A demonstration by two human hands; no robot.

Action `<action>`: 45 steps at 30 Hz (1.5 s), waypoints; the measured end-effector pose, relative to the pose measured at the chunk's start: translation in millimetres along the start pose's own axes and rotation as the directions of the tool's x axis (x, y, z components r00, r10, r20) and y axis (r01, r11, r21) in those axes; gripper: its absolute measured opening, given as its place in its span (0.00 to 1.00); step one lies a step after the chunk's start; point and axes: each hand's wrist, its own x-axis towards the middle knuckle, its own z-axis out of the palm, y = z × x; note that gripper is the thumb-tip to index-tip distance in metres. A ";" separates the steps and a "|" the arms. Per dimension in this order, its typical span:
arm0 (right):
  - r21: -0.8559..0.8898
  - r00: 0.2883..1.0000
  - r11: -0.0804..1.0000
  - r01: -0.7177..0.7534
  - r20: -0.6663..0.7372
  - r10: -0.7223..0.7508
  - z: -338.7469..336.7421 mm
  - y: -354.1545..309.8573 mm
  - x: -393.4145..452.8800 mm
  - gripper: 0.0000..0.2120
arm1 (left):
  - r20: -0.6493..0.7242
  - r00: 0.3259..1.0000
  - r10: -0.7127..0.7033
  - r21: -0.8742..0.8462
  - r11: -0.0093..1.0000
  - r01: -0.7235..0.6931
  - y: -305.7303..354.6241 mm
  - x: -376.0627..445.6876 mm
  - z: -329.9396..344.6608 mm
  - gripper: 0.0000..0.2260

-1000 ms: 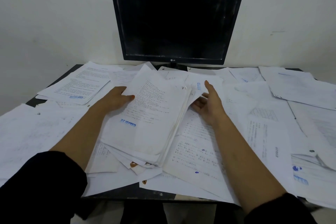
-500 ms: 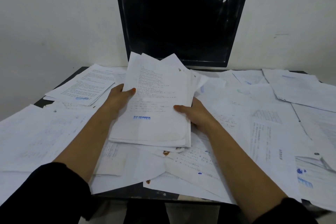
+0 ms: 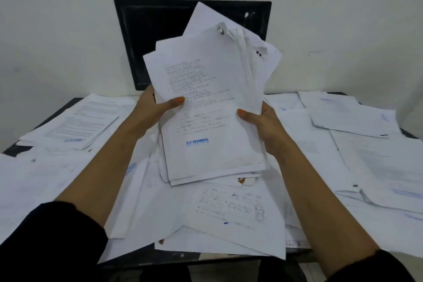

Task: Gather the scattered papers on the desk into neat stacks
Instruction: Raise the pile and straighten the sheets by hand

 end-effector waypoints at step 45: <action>-0.102 0.889 0.969 0.224 -0.385 -0.247 -110.6 -57.1 -27.2 0.22 | 0.096 0.982 0.164 -0.304 0.944 -0.128 87.9 4.8 135.5 0.16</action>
